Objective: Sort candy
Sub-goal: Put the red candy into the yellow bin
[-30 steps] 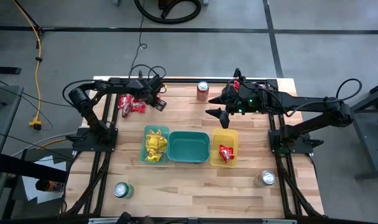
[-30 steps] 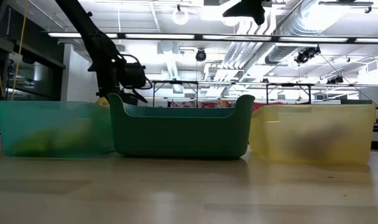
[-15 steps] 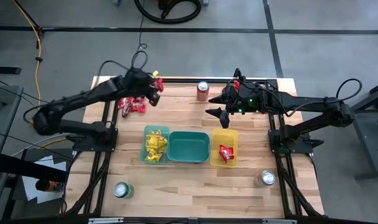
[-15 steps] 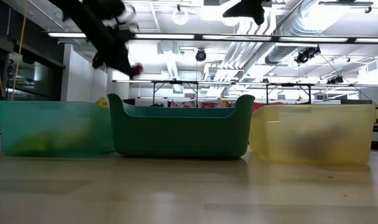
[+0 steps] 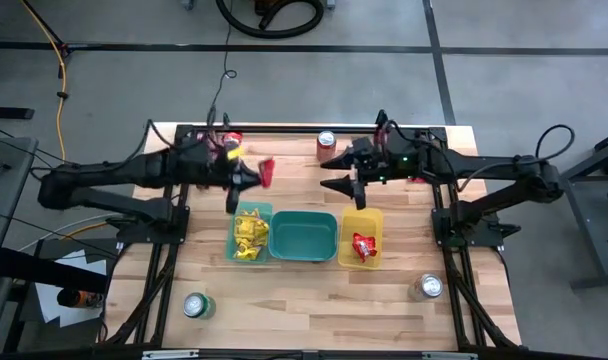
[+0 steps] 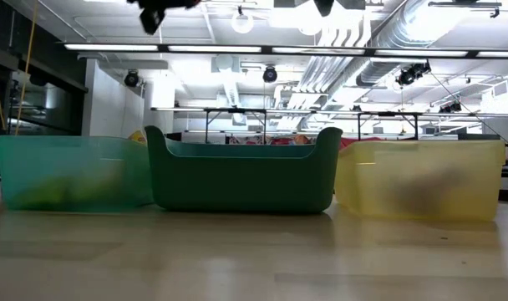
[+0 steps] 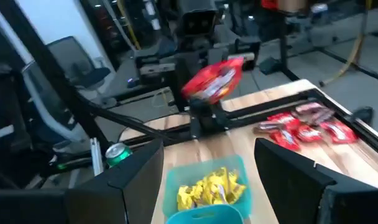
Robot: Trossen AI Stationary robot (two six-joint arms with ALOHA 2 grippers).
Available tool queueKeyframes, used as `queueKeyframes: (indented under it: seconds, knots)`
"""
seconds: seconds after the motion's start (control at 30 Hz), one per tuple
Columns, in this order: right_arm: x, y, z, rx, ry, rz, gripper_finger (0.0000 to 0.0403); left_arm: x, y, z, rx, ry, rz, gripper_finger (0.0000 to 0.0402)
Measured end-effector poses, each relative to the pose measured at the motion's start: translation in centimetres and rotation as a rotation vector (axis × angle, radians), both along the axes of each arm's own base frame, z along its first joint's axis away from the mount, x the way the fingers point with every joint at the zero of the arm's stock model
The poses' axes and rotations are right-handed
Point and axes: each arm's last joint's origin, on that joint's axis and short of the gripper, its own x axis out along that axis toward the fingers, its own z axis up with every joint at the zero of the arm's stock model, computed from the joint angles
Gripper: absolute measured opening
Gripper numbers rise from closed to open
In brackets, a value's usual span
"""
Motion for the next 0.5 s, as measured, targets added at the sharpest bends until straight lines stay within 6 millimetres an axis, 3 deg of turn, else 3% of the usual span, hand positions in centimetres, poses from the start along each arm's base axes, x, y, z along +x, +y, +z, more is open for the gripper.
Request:
queueKeyframes:
  seconds: [0.2,0.5]
  knots:
    - [2.9,0.4,-1.7,0.02,-0.025,0.058,0.0248,2.9,-2.3,-0.9,0.109,-0.013,-0.069,0.0]
    - [5.5,0.9,-3.0,0.185,0.01,0.048,0.0248,5.7,-2.3,-3.0,0.233,0.054,0.037,0.0]
